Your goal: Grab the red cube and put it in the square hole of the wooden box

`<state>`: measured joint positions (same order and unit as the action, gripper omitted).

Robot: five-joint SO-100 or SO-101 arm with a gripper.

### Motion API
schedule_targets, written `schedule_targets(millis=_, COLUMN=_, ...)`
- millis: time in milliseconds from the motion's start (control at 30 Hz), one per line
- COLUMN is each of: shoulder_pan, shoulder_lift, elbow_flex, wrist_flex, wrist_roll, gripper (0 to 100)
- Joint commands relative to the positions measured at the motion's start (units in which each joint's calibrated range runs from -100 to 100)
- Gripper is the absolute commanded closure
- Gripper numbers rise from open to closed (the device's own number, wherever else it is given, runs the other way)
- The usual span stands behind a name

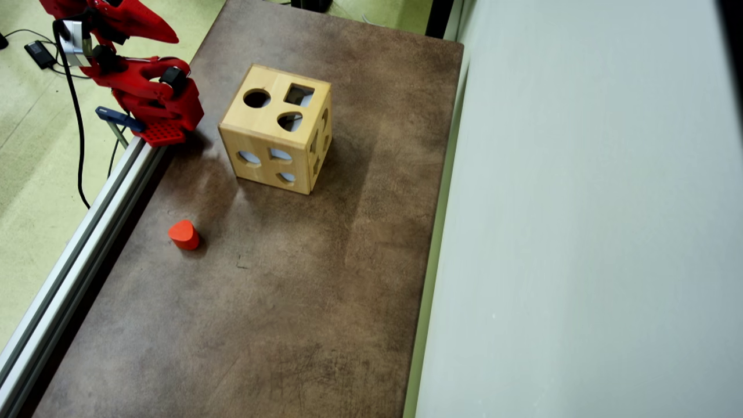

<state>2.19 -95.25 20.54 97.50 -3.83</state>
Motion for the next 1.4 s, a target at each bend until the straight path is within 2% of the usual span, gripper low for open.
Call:
schedule_targets(millis=0, shoulder_pan=0.3, shoulder_lift=0.2, elbow_flex=-0.1, wrist_flex=0.2, wrist_roll=3.7, gripper=97)
schedule_targets(millis=200, shoulder_pan=0.3, shoulder_lift=0.2, elbow_flex=0.4, wrist_flex=0.1, wrist_roll=6.1, gripper=97)
schedule_targets(millis=1367, shoulder_pan=0.3, shoulder_lift=0.0, elbow_flex=0.2, wrist_flex=0.2, wrist_roll=6.1, gripper=97)
